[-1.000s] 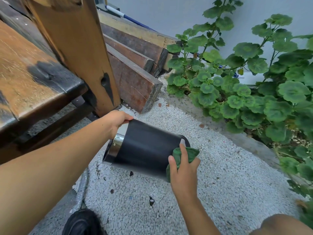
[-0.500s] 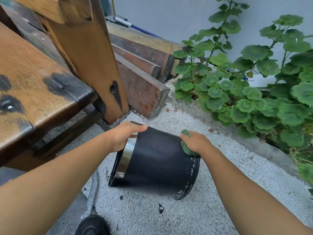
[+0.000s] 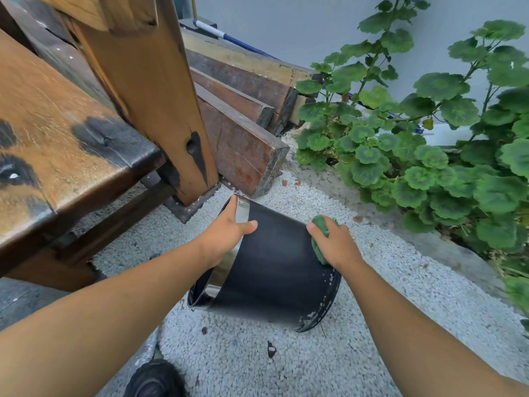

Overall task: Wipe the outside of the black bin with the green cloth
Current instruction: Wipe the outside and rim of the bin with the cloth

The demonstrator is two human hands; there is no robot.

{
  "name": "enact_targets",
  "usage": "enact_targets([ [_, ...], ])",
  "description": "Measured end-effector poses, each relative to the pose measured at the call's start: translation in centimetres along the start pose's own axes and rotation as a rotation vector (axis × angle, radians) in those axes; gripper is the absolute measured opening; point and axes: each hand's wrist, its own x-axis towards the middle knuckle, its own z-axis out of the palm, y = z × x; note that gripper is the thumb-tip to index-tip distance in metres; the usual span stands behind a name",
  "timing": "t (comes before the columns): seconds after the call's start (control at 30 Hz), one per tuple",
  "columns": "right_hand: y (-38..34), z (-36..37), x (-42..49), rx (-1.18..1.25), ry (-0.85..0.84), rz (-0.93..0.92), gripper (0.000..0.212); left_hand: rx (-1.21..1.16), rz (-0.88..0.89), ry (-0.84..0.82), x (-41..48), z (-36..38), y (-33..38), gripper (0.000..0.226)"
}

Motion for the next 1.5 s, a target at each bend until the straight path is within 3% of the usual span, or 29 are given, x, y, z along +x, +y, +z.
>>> enact_targets([
  [0.07,0.0,0.8,-1.3,0.027,0.052,0.019,0.074,-0.012,-0.02,0.008,0.6,-0.2,-0.1,0.088],
  [0.17,0.5,2.7,-3.8,0.042,0.156,0.0,0.072,-0.012,-0.057,0.055,1.5,-0.2,0.5,0.083],
  [0.27,1.5,5.8,-6.8,0.126,0.197,-0.001,0.065,-0.09,-0.099,0.101,2.3,-0.1,1.0,0.045],
  [0.33,2.2,7.7,-8.5,0.183,0.214,-0.003,0.069,-0.094,-0.136,0.134,2.6,-0.2,1.1,0.033],
  [0.6,3.4,11.4,-11.9,0.244,0.255,-0.009,0.071,0.012,-0.139,0.209,2.8,-0.6,0.5,0.043],
  [0.7,3.5,11.1,-11.6,0.157,0.236,0.007,0.07,0.1,-0.107,0.295,2.1,-0.6,-0.8,0.052],
  [0.87,2.9,10.4,-11.4,0.037,0.232,0.058,0.07,0.154,-0.058,0.43,-0.5,0.1,-3.2,0.043],
  [1.0,1.0,9.0,-10.1,-0.09,0.198,0.045,0.066,0.1,-0.296,0.516,-1.7,-1.4,-4.1,0.06],
  [1.13,-1.2,5.8,-5.3,-0.181,0.017,0.09,0.061,-0.021,-0.301,0.344,-1.4,-4.5,-1.7,0.034],
  [1.2,-2.0,3.0,-2.3,-0.228,-0.158,0.079,0.061,-0.046,-0.219,0.271,-1.3,-5.9,-0.1,0.034],
  [1.3,-2.9,0.3,0.9,-0.231,-0.352,0.094,0.056,-0.089,-0.091,0.164,-1.5,-5.8,1.4,0.053],
  [1.4,-2.9,0.0,1.9,-0.196,-0.438,0.165,0.05,0.061,-0.085,0.055,-1.7,-4.4,1.1,0.087],
  [1.5,-3.3,0.3,2.1,-0.167,-0.442,0.147,0.056,0.058,-0.116,0.01,-1.3,-3.4,1.1,0.09],
])
